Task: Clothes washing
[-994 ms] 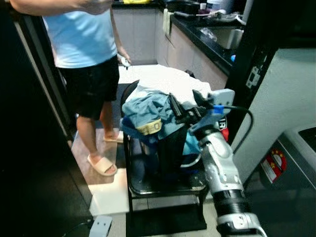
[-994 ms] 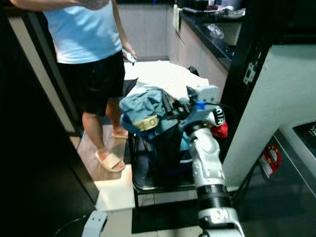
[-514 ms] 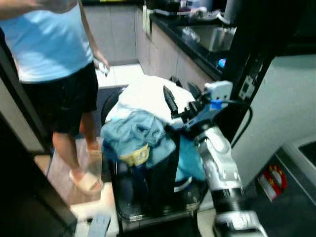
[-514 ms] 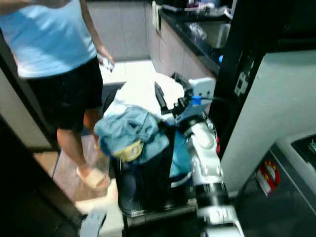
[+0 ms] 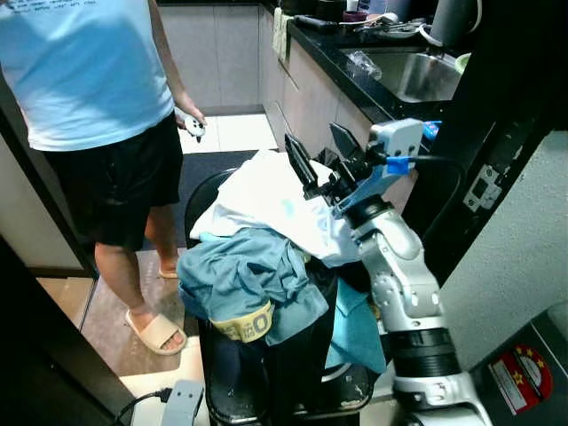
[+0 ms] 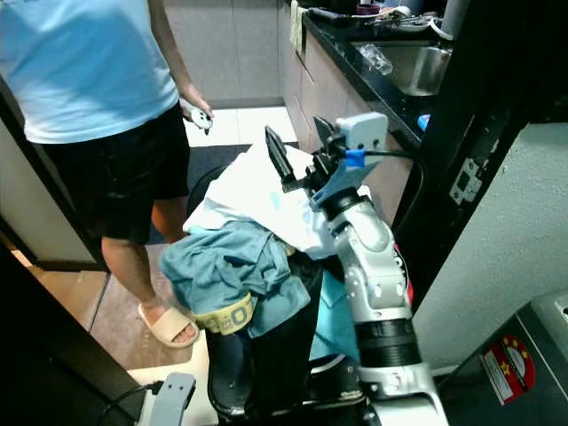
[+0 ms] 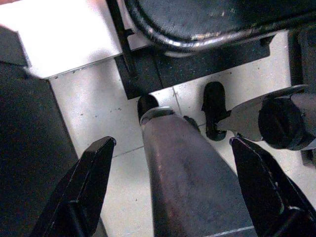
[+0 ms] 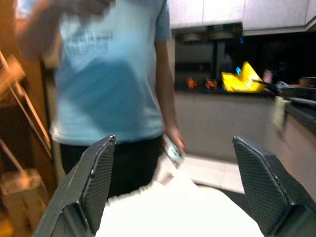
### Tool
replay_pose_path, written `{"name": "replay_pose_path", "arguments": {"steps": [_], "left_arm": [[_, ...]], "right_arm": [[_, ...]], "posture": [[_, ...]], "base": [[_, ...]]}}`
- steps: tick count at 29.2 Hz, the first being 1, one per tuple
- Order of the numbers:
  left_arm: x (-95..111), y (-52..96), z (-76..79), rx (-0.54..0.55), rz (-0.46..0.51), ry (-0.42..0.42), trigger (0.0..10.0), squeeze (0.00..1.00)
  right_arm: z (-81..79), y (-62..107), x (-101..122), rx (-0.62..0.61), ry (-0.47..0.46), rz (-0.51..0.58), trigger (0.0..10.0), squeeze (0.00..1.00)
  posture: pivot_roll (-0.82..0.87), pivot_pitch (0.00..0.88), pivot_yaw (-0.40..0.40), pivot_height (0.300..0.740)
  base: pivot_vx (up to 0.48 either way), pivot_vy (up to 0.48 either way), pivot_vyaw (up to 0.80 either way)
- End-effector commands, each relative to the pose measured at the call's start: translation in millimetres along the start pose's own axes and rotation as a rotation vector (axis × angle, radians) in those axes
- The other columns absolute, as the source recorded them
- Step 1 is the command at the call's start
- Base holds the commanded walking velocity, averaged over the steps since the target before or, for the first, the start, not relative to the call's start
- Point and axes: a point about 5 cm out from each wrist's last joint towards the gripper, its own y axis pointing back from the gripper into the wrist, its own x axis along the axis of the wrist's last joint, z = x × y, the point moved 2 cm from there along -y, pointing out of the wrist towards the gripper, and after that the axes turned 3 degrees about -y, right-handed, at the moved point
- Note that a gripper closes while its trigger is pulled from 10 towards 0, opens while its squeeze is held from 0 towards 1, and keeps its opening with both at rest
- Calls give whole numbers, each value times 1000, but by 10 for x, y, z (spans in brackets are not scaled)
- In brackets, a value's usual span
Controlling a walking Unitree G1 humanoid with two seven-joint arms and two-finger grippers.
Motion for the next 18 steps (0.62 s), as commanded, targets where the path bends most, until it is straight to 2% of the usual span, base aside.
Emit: {"name": "replay_pose_path", "arguments": {"steps": [1,7,9,11,12,14,16,17,18], "left_arm": [[-71,6,23,-9,-26,13,10000,0],[-71,5,30,-10,-26,13,10000,0],[-74,5,33,-11,-26,13,10000,0],[-74,5,33,-11,-26,13,10000,0],[-78,6,35,-12,-27,14,10000,0],[-78,6,35,-12,-27,14,10000,0],[-82,7,37,-13,-27,14,10000,0],[-82,7,37,-13,-27,14,10000,0],[-84,7,39,-14,-28,14,10000,0]], "right_arm": [[-50,-34,44,34,39,-23,10000,0],[-48,-7,37,77,125,-99,10000,0],[-8,68,-25,116,186,-217,10000,0],[-8,68,-25,116,186,-217,10000,0],[16,162,-138,147,199,-350,10000,0],[16,162,-138,147,199,-350,10000,0],[56,242,-279,95,167,-465,10000,0],[56,242,-279,95,167,-465,10000,0],[91,275,-366,27,128,-528,10000,0]], "posture": [[41,15,-29,740],[42,16,-30,740],[41,18,-28,740],[41,18,-28,740],[39,20,-27,740],[39,20,-27,740],[38,23,-24,740],[38,23,-24,740],[39,24,-22,740]], "base": [[0,0,0],[0,0,0],[0,0,0],[0,0,0],[0,0,0],[0,0,0],[0,0,0],[0,0,0],[0,0,0]]}}
